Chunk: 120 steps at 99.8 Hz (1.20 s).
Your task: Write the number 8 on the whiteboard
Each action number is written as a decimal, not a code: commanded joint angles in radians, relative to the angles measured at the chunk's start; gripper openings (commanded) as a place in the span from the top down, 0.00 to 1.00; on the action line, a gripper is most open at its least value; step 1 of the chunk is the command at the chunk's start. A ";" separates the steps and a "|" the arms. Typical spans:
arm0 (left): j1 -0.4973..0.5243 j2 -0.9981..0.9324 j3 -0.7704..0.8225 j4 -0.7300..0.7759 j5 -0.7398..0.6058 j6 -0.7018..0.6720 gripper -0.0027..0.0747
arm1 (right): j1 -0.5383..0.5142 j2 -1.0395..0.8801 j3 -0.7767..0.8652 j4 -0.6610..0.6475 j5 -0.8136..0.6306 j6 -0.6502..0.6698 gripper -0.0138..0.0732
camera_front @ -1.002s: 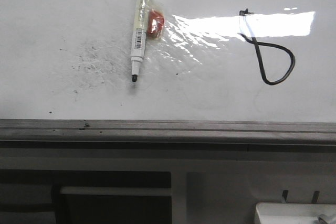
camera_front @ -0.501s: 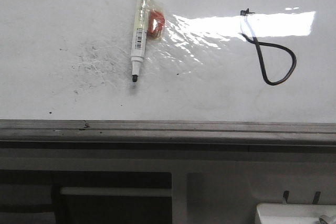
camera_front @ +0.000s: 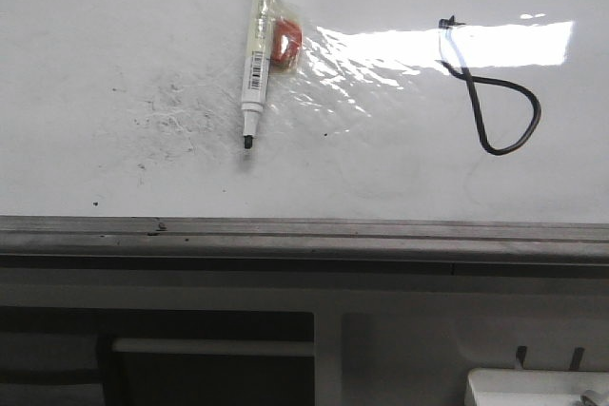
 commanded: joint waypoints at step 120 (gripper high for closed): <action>0.466 -0.411 0.328 1.494 0.410 -1.658 0.99 | -0.007 0.014 -0.023 -0.006 -0.076 -0.002 0.91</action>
